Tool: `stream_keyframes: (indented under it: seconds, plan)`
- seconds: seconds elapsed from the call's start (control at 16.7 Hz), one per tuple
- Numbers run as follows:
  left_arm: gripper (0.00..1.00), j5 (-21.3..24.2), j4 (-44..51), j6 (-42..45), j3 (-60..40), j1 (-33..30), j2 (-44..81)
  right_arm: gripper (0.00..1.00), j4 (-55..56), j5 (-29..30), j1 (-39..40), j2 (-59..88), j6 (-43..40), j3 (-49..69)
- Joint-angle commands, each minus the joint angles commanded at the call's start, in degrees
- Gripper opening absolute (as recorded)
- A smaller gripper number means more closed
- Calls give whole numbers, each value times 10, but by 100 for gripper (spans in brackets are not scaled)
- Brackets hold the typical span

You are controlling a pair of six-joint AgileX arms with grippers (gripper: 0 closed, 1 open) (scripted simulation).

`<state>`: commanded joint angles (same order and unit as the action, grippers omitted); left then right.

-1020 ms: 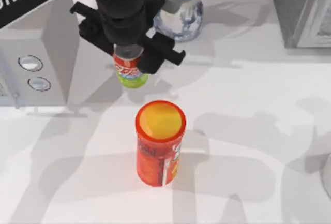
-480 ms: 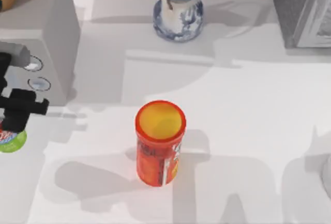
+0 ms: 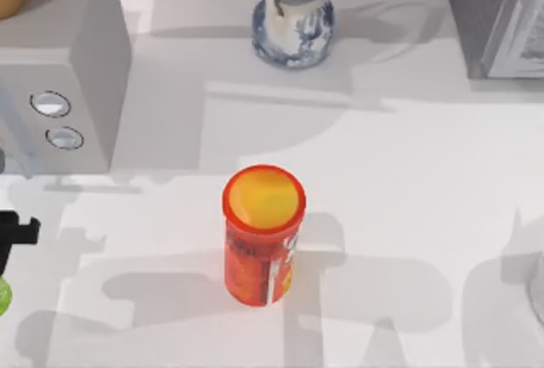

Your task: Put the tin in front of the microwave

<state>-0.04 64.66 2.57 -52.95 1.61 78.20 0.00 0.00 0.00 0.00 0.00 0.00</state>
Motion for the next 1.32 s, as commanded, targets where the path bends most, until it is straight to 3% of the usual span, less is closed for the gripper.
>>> stream_keyframes:
  seconds: [0.72,1.32]
  plan:
    - [0,0,-19,0,15,0,4,100,0,0,0,0,0,0]
    - [75,0,-19,0,15,0,4,100,0,0,0,0,0,0]
